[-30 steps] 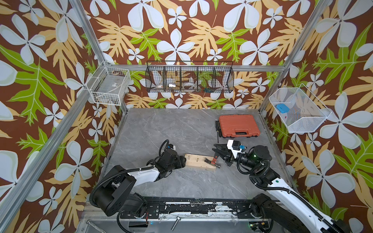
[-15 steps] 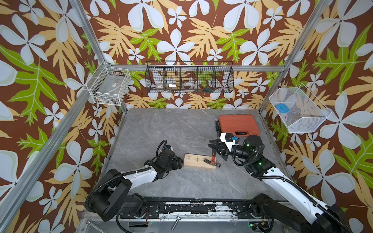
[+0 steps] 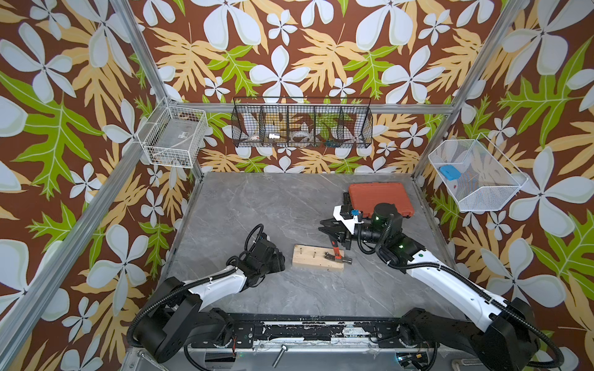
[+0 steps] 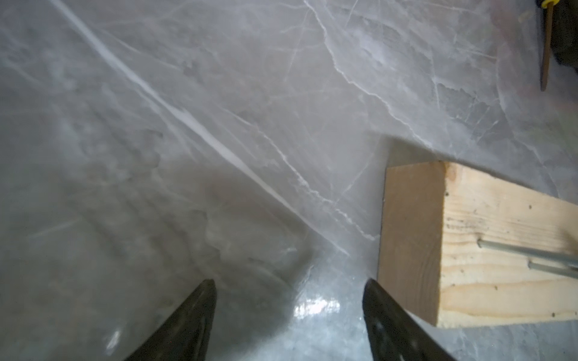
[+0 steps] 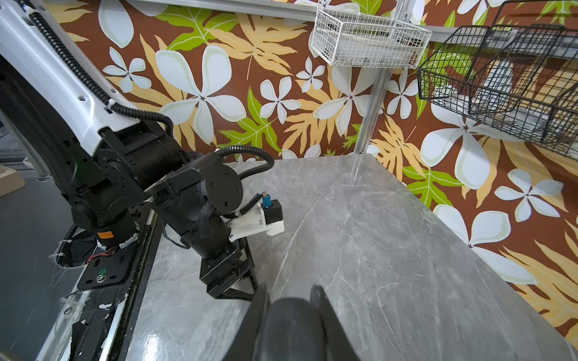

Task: Use a claw hammer to pull out a nail
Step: Move the mounting plate to the center of the board.

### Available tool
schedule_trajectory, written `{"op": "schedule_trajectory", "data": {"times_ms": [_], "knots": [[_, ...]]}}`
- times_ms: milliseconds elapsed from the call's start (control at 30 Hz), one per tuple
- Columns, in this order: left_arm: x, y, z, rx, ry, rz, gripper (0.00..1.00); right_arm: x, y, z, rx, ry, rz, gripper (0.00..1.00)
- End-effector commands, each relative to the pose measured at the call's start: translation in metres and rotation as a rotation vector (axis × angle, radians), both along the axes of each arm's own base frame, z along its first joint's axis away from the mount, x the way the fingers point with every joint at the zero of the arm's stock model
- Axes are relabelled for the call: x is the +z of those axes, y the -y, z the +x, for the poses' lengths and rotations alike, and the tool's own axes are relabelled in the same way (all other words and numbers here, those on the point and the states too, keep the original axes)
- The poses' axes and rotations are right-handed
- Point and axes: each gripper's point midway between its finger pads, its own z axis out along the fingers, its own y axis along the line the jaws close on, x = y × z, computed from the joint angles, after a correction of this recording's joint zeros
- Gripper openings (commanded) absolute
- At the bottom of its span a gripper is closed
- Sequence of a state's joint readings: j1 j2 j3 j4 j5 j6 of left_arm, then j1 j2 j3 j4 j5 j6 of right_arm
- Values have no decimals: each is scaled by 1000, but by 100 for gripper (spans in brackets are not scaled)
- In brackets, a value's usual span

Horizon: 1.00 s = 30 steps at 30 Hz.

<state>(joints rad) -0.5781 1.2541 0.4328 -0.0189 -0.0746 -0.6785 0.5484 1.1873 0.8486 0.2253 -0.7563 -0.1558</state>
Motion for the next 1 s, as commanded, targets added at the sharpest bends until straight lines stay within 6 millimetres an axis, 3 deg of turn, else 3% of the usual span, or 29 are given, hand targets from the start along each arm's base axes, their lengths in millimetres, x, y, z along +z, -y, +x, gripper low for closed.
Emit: {"op": "schedule_trajectory", "data": {"times_ms": [0, 200, 733, 967], "knots": [[-10, -16, -17, 19, -79, 59, 77, 7, -7, 1, 7, -8, 17, 0], [5, -15, -10, 21, -42, 24, 77, 11, -18, 11, 0, -27, -4, 0], [17, -8, 1, -7, -1, 6, 77, 18, -38, 19, 4, -37, 5, 0], [23, -15, 6, 16, 26, 13, 78, 20, -42, 42, -78, -51, -1, 0]]}}
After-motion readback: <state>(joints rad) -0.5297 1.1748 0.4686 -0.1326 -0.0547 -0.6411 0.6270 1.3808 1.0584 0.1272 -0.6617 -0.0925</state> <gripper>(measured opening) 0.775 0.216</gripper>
